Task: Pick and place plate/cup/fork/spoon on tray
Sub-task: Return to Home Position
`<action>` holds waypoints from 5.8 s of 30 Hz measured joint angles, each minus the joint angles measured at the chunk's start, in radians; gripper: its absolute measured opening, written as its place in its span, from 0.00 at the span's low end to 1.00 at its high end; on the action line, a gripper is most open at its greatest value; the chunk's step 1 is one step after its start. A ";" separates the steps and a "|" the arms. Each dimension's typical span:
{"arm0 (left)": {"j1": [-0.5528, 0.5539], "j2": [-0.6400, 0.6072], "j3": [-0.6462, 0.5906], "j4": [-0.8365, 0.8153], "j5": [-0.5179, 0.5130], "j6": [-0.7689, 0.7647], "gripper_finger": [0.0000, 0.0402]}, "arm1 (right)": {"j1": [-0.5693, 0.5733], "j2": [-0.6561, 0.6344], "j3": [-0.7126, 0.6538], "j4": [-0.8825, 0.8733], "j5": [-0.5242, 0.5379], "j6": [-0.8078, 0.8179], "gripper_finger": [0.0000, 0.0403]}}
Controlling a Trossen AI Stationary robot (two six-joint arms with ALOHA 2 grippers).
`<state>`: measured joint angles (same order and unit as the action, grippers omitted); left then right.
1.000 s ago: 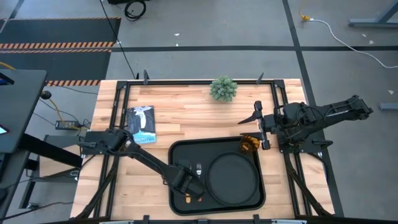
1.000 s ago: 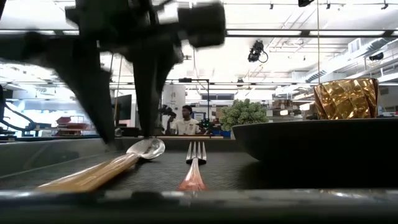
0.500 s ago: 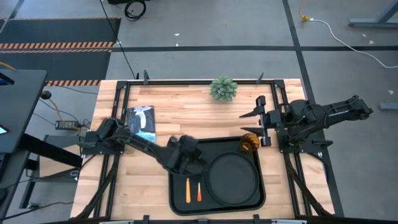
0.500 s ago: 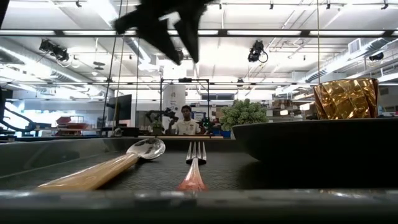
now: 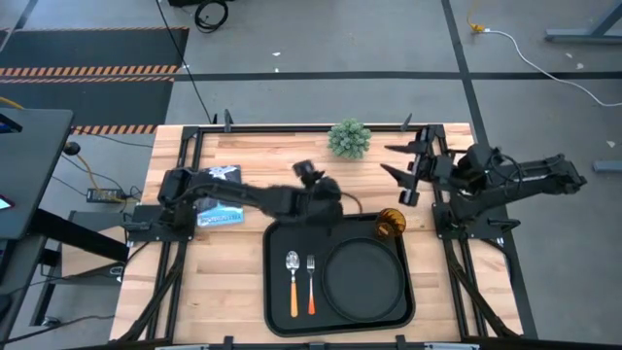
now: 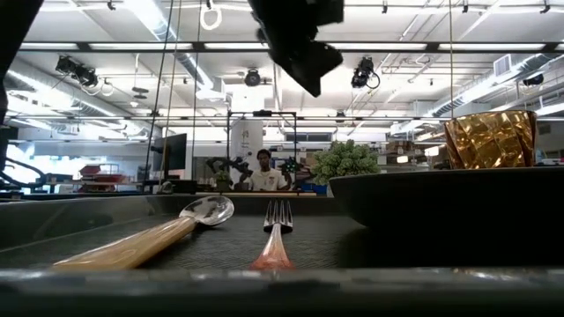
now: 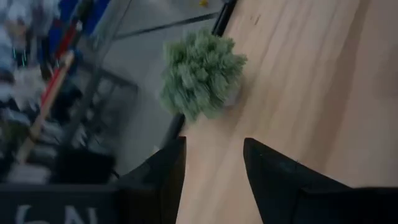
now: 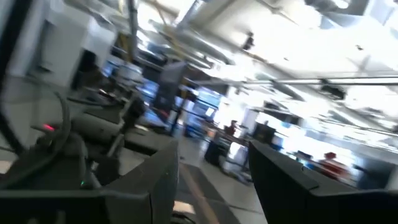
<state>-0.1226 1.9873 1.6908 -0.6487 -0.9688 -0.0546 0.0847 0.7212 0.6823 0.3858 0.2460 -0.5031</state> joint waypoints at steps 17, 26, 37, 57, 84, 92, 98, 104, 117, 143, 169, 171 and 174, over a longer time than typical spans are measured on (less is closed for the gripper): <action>0.128 -0.097 0.000 -0.019 0.120 0.445 0.35 | -0.023 -0.147 -0.001 -0.227 0.135 0.194 0.49; 0.094 -0.354 -0.177 -0.038 0.314 0.245 0.24 | -0.013 -0.205 -0.119 -0.230 0.129 0.330 0.49; -0.046 -0.707 -0.565 0.126 0.320 0.062 0.17 | -0.013 -0.253 -0.274 -0.102 0.120 0.387 0.49; -0.179 -1.361 -1.166 0.623 0.365 -0.007 0.05 | -0.013 -0.613 -0.458 -0.132 0.206 0.486 0.49; -0.145 -1.644 -1.640 1.267 0.586 0.165 0.03 | -0.014 -0.715 -0.676 -0.136 0.247 0.682 0.49; -0.064 -1.643 -1.641 1.166 0.747 0.030 0.03 | -0.014 -0.716 -0.676 -0.090 0.292 0.687 0.49; -0.063 -1.643 -1.640 1.120 0.789 -0.043 0.03 | -0.014 -0.715 -0.676 -0.088 0.280 0.686 0.49; -0.063 -1.683 -1.641 1.051 0.761 -0.093 0.01 | -0.014 -0.715 -0.676 -0.088 0.279 0.685 0.49; -0.181 -1.909 -1.682 0.884 0.710 -0.120 0.01 | -0.014 -0.715 -0.676 -0.087 0.276 0.684 0.49; -0.330 -1.980 -1.682 0.717 0.704 -0.002 0.06 | -0.014 -0.715 -0.676 -0.087 0.276 0.684 0.49; -0.330 -1.968 -1.683 0.747 0.700 -0.038 0.08 | -0.014 -0.715 -0.676 -0.087 0.276 0.684 0.49; -0.330 -1.968 -1.683 0.748 0.700 -0.039 0.08 | -0.014 -0.715 -0.676 -0.087 0.276 0.684 0.49; -0.330 -1.968 -1.683 0.748 0.700 -0.038 0.09 | -0.014 -0.715 -0.676 -0.087 0.276 0.684 0.49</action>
<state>-0.4522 0.0193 0.0074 0.0994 -0.2691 -0.0925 0.0704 0.0063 0.0059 0.2989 0.5224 0.1810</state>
